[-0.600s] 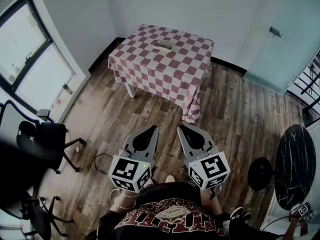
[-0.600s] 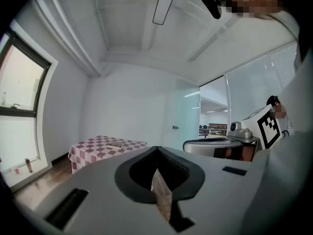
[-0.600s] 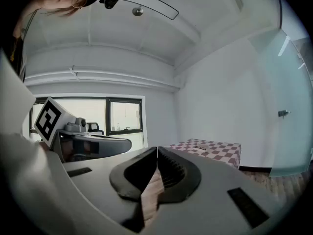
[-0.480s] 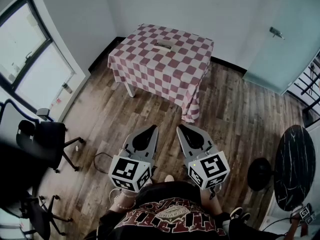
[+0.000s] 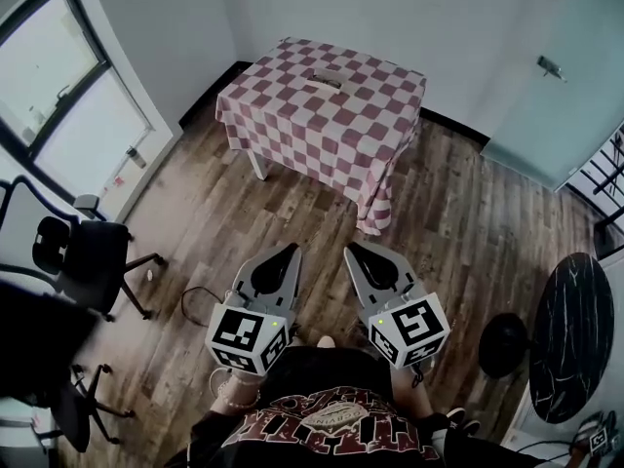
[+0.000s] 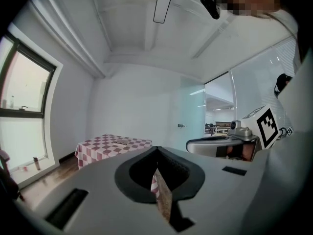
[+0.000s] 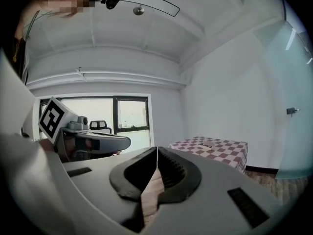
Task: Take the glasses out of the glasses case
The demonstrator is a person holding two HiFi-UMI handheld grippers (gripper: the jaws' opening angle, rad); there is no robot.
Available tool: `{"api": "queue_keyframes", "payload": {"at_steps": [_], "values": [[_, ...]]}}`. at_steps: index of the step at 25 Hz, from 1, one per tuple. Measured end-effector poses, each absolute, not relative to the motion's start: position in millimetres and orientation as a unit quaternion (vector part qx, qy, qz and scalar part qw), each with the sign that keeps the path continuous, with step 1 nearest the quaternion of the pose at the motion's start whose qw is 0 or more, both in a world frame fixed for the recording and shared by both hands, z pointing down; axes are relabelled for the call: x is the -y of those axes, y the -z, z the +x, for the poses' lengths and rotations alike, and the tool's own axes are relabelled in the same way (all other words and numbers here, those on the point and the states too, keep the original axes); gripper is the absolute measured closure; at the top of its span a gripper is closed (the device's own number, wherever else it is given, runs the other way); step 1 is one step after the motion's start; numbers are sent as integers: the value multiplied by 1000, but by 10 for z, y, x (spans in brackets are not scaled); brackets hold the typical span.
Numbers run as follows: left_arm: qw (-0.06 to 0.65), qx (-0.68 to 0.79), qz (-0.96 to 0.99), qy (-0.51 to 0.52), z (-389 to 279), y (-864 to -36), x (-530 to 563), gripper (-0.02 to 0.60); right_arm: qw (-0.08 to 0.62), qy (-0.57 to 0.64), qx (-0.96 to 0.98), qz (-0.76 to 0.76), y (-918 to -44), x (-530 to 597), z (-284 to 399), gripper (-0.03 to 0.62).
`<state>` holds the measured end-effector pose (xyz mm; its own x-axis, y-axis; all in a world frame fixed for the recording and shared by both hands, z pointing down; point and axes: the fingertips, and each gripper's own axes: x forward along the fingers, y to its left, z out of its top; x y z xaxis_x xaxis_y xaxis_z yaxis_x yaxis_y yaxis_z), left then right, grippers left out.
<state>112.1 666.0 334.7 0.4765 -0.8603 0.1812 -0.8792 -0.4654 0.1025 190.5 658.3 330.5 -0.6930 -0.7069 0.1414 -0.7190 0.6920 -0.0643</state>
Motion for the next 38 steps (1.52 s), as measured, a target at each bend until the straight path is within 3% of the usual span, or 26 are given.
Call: {"api": "queue_keyframes", "payload": {"at_steps": [10,26,38], "values": [[95,528,842,-59,799,-3441,-6485,572,61,-54,914,398,-3397,-6382,1849,569],[80,511,855,-43,396,-3351,-5283,571,64,-56,906,414,-3368,-5332,1427,569],[96,445,890,-37,499,-3370,-4762,571,53,-68,898,431,-3331,-4783,1141,569]]}}
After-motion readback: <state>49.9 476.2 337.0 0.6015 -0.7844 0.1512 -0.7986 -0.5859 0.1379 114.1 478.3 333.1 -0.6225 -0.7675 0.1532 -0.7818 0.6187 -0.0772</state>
